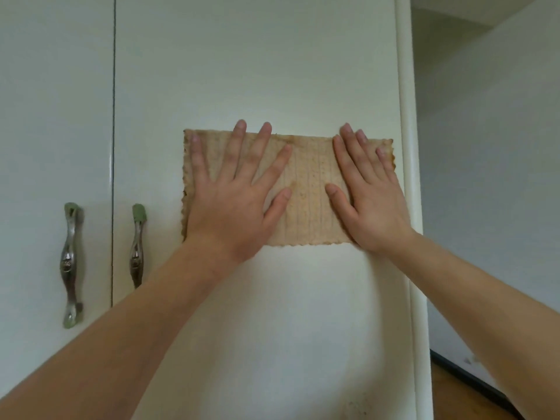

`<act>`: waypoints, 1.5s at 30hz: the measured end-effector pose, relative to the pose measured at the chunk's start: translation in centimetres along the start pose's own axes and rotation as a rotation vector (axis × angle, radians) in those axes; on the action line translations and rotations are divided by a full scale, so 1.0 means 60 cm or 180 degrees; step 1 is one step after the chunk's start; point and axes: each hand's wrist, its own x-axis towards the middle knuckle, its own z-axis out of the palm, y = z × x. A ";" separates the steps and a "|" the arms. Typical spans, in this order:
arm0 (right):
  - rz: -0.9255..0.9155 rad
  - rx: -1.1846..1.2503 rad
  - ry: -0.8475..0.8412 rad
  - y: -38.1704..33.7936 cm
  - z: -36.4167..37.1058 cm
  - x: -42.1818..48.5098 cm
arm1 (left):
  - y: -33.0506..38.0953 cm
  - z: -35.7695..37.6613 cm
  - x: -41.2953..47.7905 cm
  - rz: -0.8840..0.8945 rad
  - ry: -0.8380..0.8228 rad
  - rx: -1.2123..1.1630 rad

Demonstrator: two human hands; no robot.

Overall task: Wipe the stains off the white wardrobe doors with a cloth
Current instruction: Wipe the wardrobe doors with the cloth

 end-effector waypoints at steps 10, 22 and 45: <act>0.0692 -0.0076 0.0109 0.008 0.016 -0.136 | 0.061 0.013 -0.029 0.0686 -0.0114 -0.0226; 0.1573 0.0091 -0.0091 -0.118 0.087 -0.519 | 0.164 0.051 -0.328 0.1526 -0.0411 -0.0805; 0.1544 0.0432 -0.0130 -0.463 0.148 -0.436 | -0.139 -0.024 -0.510 0.0879 -0.0730 -0.0499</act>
